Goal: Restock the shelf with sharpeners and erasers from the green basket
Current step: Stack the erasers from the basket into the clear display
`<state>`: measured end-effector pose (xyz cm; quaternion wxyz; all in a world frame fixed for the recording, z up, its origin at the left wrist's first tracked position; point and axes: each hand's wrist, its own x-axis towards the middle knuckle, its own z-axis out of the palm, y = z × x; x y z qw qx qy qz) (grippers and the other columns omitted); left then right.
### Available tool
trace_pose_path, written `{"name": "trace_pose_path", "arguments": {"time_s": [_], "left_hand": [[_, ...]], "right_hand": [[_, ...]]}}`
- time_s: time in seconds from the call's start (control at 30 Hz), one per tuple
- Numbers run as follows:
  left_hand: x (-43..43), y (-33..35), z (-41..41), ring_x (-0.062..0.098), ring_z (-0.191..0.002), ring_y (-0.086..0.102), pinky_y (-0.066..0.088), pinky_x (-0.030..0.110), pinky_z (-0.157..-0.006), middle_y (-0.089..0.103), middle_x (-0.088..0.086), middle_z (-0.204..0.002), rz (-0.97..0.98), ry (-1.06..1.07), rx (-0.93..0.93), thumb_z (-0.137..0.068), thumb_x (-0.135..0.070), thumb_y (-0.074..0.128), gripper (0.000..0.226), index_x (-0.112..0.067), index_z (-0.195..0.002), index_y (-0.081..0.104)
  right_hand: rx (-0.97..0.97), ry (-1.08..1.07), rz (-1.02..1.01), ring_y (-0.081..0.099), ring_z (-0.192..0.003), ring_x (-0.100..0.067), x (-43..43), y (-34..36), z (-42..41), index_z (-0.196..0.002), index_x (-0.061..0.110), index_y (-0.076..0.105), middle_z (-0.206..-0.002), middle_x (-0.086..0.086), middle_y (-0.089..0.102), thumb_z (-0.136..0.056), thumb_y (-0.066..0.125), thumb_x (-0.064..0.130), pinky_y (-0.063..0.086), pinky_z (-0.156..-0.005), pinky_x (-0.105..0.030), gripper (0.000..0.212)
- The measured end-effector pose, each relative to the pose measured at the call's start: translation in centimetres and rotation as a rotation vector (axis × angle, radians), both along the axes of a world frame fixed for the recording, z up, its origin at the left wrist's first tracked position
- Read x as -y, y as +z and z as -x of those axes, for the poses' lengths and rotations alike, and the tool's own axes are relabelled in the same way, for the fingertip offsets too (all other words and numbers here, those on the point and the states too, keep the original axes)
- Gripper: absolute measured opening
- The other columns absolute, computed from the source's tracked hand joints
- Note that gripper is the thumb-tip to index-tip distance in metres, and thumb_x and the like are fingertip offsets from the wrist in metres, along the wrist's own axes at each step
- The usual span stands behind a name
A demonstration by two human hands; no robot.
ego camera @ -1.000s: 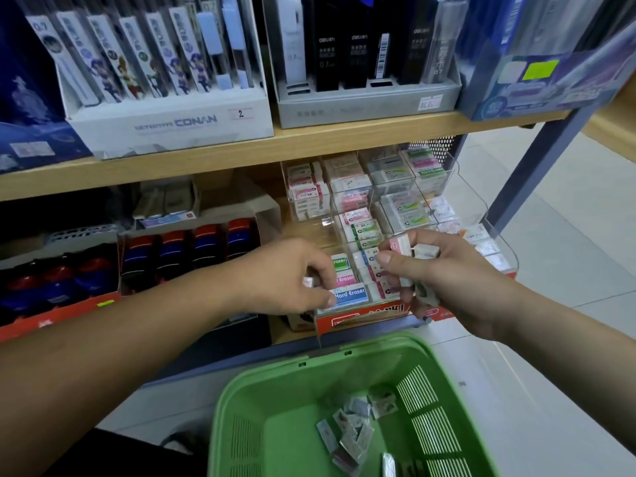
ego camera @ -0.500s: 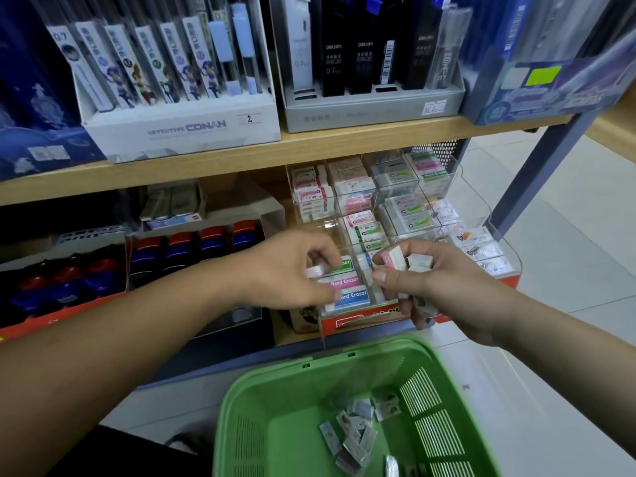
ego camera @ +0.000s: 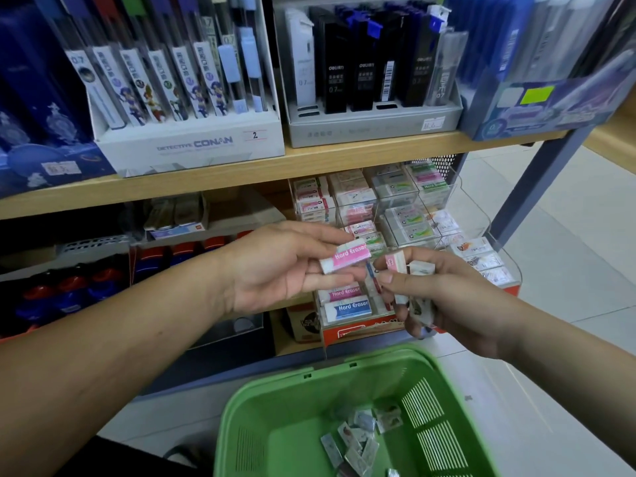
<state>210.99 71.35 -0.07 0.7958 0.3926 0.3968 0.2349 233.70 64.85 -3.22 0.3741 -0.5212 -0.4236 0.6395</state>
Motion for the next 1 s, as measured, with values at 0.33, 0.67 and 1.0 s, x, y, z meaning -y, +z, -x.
{"name": "trace_pose_path", "arguments": {"time_s": [0.33,0.67,1.0], "left_hand": [[0.3,-3.1,-0.1,-0.008,-0.083,0.064,0.053,0.017,-0.074,0.070,-0.019,-0.088,-1.032,-0.200,-0.875,-0.088,-0.023,0.081,0.014,-0.030,-0.099,0.078],[0.6,-2.6,-1.0,0.000,-0.091,0.060,0.050,0.017,-0.079,0.064,-0.014,-0.107,-1.086,-0.114,-0.701,-0.100,-0.022,0.066,0.024,-0.026,-0.123,0.073],[1.1,-1.8,-1.4,0.008,-0.079,0.064,0.045,0.020,-0.057,0.072,0.001,-0.103,-0.556,-0.202,-0.223,-0.099,-0.019,0.067,0.026,-0.014,-0.124,0.064]], "right_hand": [[-0.086,0.002,0.027,0.056,-0.059,-0.025,-0.2,-0.1,-0.3,-0.114,-0.006,0.064,-0.082,-0.020,0.064,-0.093,0.067,0.003,0.044,-0.049,-0.029,0.023],[-0.117,-0.004,0.016,0.061,-0.065,-0.025,-0.4,-0.6,-0.3,-0.127,0.000,0.066,-0.093,-0.023,0.064,-0.090,0.065,-0.006,0.041,-0.054,-0.032,0.038],[-0.271,-0.022,0.056,0.063,-0.070,-0.029,-0.5,-0.4,0.5,-0.136,0.002,0.059,-0.097,-0.030,0.061,-0.091,0.067,0.005,0.047,-0.051,-0.031,0.046]]}}
